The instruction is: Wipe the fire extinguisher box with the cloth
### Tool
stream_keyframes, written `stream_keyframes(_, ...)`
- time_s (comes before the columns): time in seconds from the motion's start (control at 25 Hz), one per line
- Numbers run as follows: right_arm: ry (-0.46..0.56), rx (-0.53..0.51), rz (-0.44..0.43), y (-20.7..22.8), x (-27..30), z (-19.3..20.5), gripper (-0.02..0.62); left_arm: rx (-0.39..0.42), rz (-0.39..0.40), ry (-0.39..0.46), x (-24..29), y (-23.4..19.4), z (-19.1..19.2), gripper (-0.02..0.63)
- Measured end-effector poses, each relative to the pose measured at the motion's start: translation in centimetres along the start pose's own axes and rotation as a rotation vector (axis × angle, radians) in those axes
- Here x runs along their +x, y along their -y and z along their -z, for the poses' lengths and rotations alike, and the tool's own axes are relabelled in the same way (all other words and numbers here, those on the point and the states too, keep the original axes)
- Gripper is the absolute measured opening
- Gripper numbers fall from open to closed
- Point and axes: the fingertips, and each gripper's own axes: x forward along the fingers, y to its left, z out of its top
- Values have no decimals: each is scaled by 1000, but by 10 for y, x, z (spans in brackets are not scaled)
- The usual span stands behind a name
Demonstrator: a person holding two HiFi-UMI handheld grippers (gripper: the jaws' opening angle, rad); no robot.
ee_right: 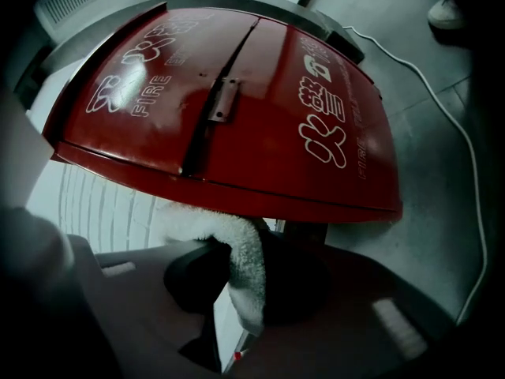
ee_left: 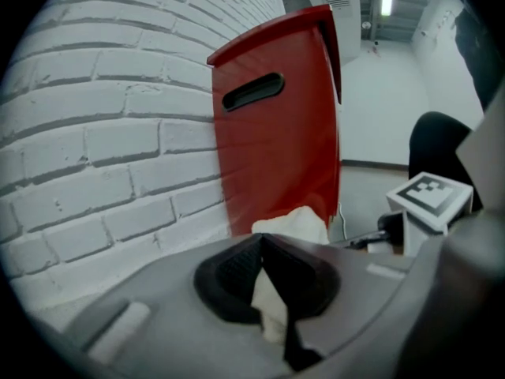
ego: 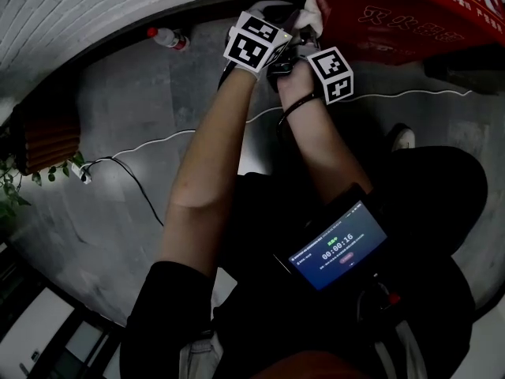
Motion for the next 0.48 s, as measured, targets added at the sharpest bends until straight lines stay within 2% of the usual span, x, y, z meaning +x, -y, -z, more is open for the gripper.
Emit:
stream_keyframes(0.12, 3, 38, -26, 13, 2, 4, 91, 1, -5, -17, 9, 4, 9, 0)
stream_keyframes(0.48, -18, 81, -13, 61, 13, 15, 91, 27, -1, -99, 36, 7, 47, 0)
